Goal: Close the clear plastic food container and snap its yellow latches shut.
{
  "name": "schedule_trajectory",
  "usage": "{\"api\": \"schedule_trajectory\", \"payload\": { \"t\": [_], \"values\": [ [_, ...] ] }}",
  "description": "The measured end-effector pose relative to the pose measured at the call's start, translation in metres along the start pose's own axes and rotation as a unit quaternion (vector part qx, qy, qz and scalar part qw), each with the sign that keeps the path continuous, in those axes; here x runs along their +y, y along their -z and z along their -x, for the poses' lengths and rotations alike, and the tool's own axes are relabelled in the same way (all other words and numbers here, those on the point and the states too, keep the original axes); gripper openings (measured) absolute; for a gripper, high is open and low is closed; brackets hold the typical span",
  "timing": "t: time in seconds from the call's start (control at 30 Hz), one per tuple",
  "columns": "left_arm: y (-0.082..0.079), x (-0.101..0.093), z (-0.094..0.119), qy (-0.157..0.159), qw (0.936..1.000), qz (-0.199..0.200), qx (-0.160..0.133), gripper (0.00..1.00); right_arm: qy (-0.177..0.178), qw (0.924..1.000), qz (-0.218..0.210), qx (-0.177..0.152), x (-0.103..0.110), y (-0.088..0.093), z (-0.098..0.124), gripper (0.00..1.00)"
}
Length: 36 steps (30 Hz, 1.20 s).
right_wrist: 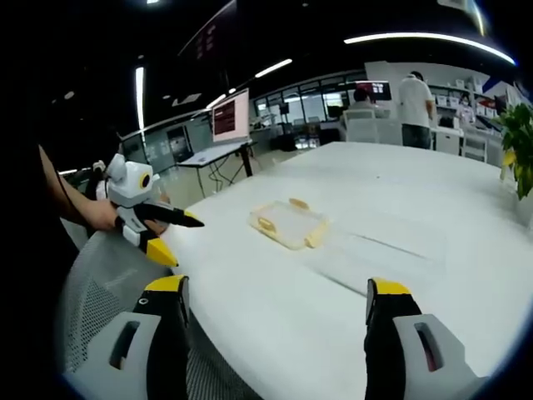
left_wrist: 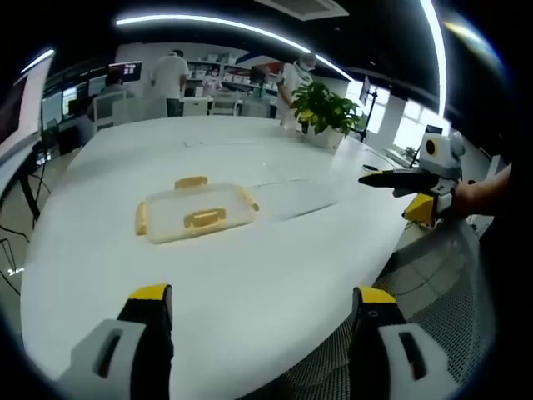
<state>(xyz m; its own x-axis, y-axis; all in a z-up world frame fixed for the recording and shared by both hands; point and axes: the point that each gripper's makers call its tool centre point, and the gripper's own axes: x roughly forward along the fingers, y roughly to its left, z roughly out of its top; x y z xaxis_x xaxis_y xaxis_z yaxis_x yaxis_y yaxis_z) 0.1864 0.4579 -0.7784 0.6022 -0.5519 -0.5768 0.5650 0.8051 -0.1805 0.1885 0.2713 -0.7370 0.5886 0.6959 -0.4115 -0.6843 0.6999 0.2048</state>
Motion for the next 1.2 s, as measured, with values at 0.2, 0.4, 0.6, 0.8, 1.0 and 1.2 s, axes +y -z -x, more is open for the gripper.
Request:
{"api": "schedule_trajectory", "payload": {
  "t": [0.2,0.4,0.6,0.8,1.0,1.2],
  "values": [
    [-0.003,-0.004,0.002,0.009,0.9999,0.012,-0.007,0.84,0.001,0.9999,0.008,0.007,0.0,0.002,0.0,0.82],
    [-0.008,-0.007,0.003,0.02,0.9997,-0.014,-0.003,0.82,0.012,0.9999,0.008,0.008,-0.005,-0.008,0.0,0.81],
    [-0.016,-0.009,0.01,0.041,0.9989,-0.008,-0.02,0.79,0.013,0.9996,-0.008,-0.022,0.012,-0.033,-0.008,0.78],
    [-0.027,0.002,0.02,0.057,0.998,-0.001,-0.028,0.77,0.033,0.9989,-0.028,-0.019,0.018,-0.037,-0.024,0.79],
    [-0.038,0.018,0.017,0.084,0.996,-0.009,-0.027,0.74,0.047,0.9986,-0.013,-0.019,0.015,-0.048,-0.03,0.79],
    [-0.052,0.026,0.017,0.105,0.9936,-0.031,-0.026,0.72,0.057,0.9983,0.009,-0.01,0.013,-0.059,-0.036,0.77]
  ]
}}
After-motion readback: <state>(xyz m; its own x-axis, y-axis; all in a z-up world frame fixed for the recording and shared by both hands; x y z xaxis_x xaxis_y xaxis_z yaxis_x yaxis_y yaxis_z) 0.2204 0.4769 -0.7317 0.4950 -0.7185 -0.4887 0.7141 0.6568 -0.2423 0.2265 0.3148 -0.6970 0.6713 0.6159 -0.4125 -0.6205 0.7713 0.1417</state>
